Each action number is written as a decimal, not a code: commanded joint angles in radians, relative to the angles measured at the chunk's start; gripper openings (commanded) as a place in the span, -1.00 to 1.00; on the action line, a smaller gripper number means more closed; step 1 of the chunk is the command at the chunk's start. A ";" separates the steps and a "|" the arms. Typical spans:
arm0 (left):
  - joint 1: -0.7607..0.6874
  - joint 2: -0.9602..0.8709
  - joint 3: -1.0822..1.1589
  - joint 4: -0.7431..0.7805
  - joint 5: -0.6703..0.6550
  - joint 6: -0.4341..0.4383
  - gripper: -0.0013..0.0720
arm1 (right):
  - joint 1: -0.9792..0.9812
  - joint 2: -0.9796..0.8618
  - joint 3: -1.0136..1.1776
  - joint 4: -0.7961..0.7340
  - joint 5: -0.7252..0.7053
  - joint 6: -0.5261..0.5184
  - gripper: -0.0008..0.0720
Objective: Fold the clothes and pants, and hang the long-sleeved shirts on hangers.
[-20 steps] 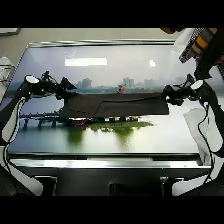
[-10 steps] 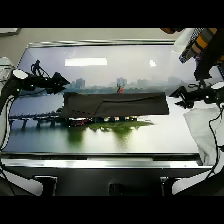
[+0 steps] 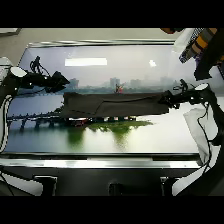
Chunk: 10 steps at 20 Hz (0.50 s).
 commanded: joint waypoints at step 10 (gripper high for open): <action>-0.428 -0.136 0.000 -0.070 0.168 -0.203 -0.91 | 0.027 0.215 0.217 -0.343 0.218 0.280 -0.88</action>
